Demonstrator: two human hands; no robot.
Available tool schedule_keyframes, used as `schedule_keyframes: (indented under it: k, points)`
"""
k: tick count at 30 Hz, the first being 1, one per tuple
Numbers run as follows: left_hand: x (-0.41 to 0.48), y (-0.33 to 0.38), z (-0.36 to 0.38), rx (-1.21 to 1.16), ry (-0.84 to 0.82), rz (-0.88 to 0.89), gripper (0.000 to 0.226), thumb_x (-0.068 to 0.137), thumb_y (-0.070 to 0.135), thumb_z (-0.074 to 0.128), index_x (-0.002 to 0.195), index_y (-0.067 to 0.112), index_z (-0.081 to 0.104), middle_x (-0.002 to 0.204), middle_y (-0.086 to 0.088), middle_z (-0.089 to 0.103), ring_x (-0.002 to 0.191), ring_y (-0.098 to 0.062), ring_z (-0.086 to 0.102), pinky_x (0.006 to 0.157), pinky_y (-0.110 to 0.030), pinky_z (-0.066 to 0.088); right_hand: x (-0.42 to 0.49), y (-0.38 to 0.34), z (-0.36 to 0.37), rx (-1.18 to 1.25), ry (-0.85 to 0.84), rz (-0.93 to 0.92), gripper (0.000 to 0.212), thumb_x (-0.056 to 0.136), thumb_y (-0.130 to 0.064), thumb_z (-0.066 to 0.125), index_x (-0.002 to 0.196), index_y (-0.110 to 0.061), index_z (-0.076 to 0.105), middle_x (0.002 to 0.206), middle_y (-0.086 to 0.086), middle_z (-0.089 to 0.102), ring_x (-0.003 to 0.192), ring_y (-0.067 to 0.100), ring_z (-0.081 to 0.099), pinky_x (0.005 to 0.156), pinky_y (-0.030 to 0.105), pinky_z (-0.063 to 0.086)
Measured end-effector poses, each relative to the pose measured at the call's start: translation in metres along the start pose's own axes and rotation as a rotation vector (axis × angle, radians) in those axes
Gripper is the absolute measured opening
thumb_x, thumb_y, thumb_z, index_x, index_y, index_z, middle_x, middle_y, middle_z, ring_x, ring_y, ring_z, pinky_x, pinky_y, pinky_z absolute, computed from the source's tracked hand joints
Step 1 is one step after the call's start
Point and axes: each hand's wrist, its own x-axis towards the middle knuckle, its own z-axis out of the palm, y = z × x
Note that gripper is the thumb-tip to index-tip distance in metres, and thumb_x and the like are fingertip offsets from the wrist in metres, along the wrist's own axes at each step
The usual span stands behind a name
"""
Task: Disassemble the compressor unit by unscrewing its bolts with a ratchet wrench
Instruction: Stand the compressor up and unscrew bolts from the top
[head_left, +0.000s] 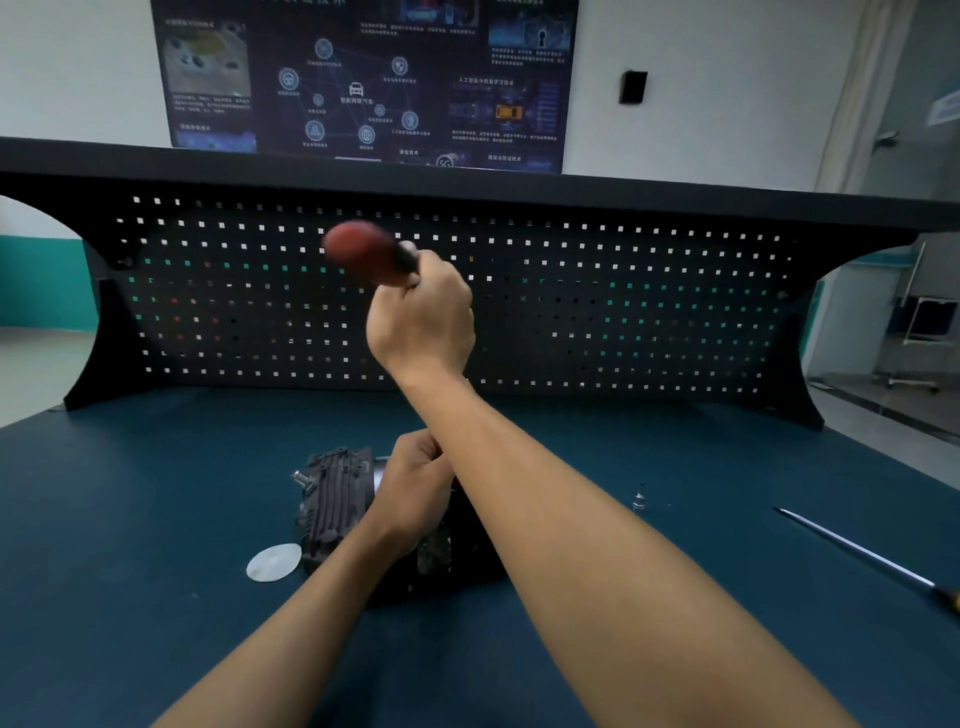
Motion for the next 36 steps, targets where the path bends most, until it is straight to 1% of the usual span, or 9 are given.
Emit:
schedule_keyframes:
  k: [3, 6, 9, 14, 19, 25, 30, 33, 36]
  points:
    - [0.0, 0.001, 0.003, -0.015, -0.01, -0.04, 0.043, 0.1, 0.001, 0.051, 0.064, 0.017, 0.068, 0.059, 0.0, 0.061, 0.051, -0.008, 0.052, 0.052, -0.02, 0.043, 0.012, 0.005, -0.009, 0.155, 0.059, 0.14, 0.033, 0.092, -0.031, 0.042, 0.067, -0.016, 0.058, 0.069, 0.0, 0.064, 0.064, 0.018, 0.062, 0.057, 0.028, 0.044]
    - [0.002, 0.001, 0.004, -0.022, 0.004, -0.085, 0.032, 0.102, 0.015, 0.052, 0.089, -0.011, 0.065, 0.07, -0.013, 0.065, 0.061, -0.021, 0.058, 0.058, -0.027, 0.049, 0.026, 0.011, -0.02, 0.441, 0.099, 0.28, 0.044, 0.099, -0.03, 0.044, 0.067, -0.009, 0.066, 0.058, -0.001, 0.06, 0.053, 0.015, 0.059, 0.053, 0.031, 0.053]
    - [0.001, 0.002, 0.004, -0.029, -0.013, -0.1, 0.036, 0.1, 0.023, 0.053, 0.093, -0.011, 0.063, 0.074, -0.016, 0.065, 0.064, -0.024, 0.058, 0.061, -0.029, 0.05, 0.031, 0.015, -0.032, 0.711, -0.058, 0.383, 0.049, 0.105, -0.036, 0.04, 0.077, -0.008, 0.068, 0.068, 0.003, 0.063, 0.045, 0.019, 0.055, 0.041, 0.024, 0.042]
    - [-0.002, 0.005, 0.002, -0.037, -0.069, -0.122, 0.038, 0.093, 0.04, 0.05, 0.086, 0.005, 0.064, 0.075, -0.012, 0.064, 0.066, -0.019, 0.058, 0.06, -0.023, 0.048, 0.033, 0.023, -0.048, 0.94, -0.396, 0.439, 0.063, 0.106, -0.054, 0.025, 0.094, -0.01, 0.069, 0.072, -0.001, 0.065, 0.051, 0.016, 0.056, 0.047, 0.023, 0.039]
    - [-0.001, 0.005, 0.001, -0.074, -0.078, -0.182, 0.052, 0.096, 0.051, 0.041, 0.09, 0.006, 0.066, 0.074, -0.01, 0.065, 0.066, -0.019, 0.059, 0.059, -0.025, 0.049, 0.037, 0.032, -0.057, 1.141, -0.554, 0.478, 0.065, 0.106, -0.056, 0.019, 0.101, -0.012, 0.066, 0.075, -0.001, 0.062, 0.047, 0.011, 0.048, 0.047, 0.021, 0.036]
    - [0.001, 0.005, 0.002, -0.073, -0.048, -0.195, 0.051, 0.094, 0.05, 0.044, 0.084, 0.005, 0.067, 0.071, -0.012, 0.065, 0.061, -0.018, 0.059, 0.057, -0.023, 0.049, 0.045, 0.043, -0.056, 1.274, -0.68, 0.504, 0.064, 0.106, -0.056, 0.017, 0.104, -0.015, 0.067, 0.075, -0.003, 0.057, 0.043, 0.007, 0.035, 0.047, 0.021, 0.028]
    - [0.0, 0.006, 0.003, -0.075, -0.049, -0.204, 0.047, 0.093, 0.045, 0.048, 0.087, 0.002, 0.067, 0.072, -0.013, 0.066, 0.062, -0.018, 0.06, 0.058, -0.024, 0.051, 0.05, 0.052, -0.058, 1.436, -0.771, 0.554, 0.061, 0.106, -0.053, 0.02, 0.103, -0.014, 0.066, 0.073, -0.005, 0.056, 0.039, 0.006, 0.036, 0.04, 0.019, 0.03]
    - [0.001, 0.007, 0.004, -0.074, -0.041, -0.197, 0.044, 0.092, 0.042, 0.05, 0.089, 0.001, 0.066, 0.072, -0.013, 0.067, 0.063, -0.019, 0.06, 0.06, -0.024, 0.051, 0.049, 0.053, -0.056, 1.392, -0.725, 0.574, 0.054, 0.107, -0.047, 0.023, 0.101, -0.014, 0.065, 0.075, -0.005, 0.057, 0.04, 0.006, 0.038, 0.041, 0.018, 0.03]
    - [0.001, 0.007, 0.004, -0.046, -0.005, -0.175, 0.044, 0.092, 0.039, 0.052, 0.089, -0.002, 0.067, 0.073, -0.014, 0.068, 0.064, -0.022, 0.061, 0.061, -0.026, 0.052, 0.047, 0.051, -0.051, 1.231, -0.564, 0.572, 0.049, 0.107, -0.044, 0.028, 0.098, -0.015, 0.066, 0.079, -0.004, 0.065, 0.044, 0.007, 0.043, 0.045, 0.018, 0.033]
